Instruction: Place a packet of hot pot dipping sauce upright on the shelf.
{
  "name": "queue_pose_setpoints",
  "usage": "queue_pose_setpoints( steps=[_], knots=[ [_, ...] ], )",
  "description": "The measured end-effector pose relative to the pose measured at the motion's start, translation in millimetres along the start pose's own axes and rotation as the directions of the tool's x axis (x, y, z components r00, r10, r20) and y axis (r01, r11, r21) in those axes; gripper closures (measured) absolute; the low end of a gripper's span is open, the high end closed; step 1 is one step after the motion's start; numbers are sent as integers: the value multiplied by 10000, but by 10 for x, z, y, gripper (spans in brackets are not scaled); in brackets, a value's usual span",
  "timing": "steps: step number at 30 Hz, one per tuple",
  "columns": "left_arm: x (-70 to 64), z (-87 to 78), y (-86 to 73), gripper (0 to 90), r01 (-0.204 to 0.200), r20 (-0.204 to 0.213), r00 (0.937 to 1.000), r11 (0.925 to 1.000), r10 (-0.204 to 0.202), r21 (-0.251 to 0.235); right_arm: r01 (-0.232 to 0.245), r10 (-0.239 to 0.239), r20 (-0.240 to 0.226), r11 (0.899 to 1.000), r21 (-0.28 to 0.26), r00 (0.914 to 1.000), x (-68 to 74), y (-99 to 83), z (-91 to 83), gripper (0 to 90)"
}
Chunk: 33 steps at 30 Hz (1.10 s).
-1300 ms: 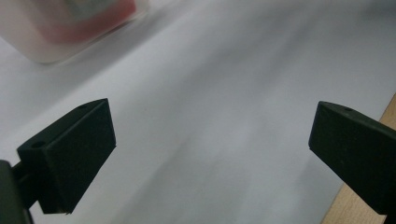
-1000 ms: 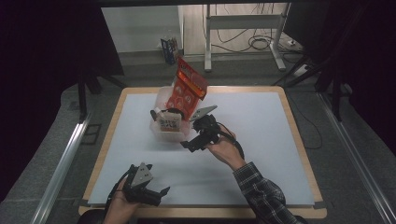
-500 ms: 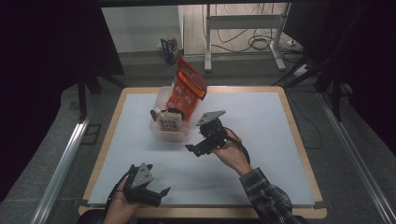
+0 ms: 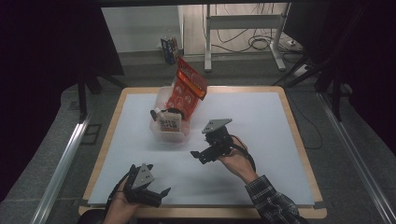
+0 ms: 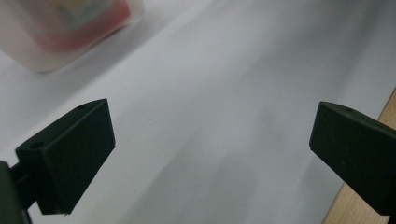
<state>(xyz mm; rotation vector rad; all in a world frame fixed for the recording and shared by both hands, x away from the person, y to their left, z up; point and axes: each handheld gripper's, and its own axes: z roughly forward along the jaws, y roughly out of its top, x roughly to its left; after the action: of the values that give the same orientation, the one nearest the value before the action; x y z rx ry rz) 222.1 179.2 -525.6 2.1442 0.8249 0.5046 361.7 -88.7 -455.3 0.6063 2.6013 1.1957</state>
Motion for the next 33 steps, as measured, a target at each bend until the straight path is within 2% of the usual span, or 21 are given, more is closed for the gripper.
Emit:
queue_pose_setpoints(
  steps=[12, 25, 33],
  knots=[
    [-6, 1, 2, 0, -97, -25, 10000, 9999, 97, 33, 206, -206, 169, 9998, 45, 9996, 80, -78, -73, 0],
    [-2, -3, 1, 0, -87, -37, 10000, 10000, 87, 23, 134, -143, 297, 9994, 316, 9995, 104, -193, -128, 0],
    [-2, -1, 1, 0, -20, -65, 10000, 10000, 20, -20, 159, -169, 384, 9995, 261, 9991, 121, -239, -215, 0]
  ],
)
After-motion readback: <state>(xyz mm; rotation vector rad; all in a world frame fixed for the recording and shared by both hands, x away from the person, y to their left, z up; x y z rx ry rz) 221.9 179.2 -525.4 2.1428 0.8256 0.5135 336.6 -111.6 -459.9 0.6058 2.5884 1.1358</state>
